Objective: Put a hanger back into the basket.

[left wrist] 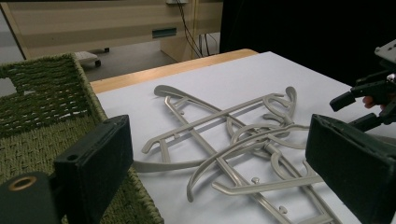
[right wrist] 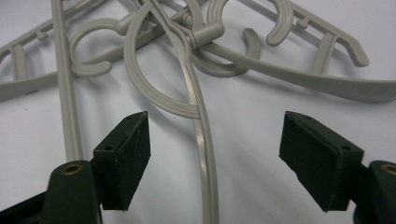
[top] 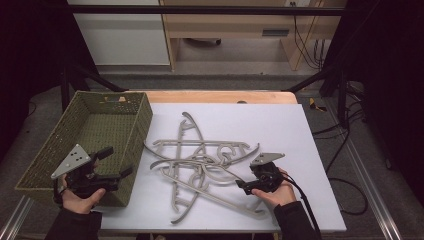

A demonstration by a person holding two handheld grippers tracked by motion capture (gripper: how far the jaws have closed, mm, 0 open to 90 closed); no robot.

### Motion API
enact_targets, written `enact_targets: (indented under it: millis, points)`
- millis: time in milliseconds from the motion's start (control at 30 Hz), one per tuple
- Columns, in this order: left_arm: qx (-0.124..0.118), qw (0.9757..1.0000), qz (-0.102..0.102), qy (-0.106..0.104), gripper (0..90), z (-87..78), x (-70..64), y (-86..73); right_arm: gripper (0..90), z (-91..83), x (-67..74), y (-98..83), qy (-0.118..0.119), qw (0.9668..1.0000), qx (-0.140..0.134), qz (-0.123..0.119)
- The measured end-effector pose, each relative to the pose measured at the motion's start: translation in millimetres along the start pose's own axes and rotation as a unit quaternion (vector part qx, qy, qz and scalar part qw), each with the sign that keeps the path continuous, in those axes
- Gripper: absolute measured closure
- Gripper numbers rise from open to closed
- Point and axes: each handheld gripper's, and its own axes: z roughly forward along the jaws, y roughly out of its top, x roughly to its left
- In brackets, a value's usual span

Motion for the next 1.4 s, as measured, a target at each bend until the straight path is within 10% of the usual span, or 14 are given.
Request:
enact_targets:
  millis: [767, 1400]
  points:
    - [0.008, 0.9999, 0.010, 0.000, 7.4, 3.2, -3.9, 0.2, 72.5, 27.4, 1.1, -1.0, 0.005, 0.9966, 0.079, -0.024]
    - [0.011, 0.9998, 0.014, 0.000, 7.6, 4.1, -8.2, 1.2, 81.2, 27.2, 1.2, 0.8, 0.030, 0.9966, 0.076, -0.015]
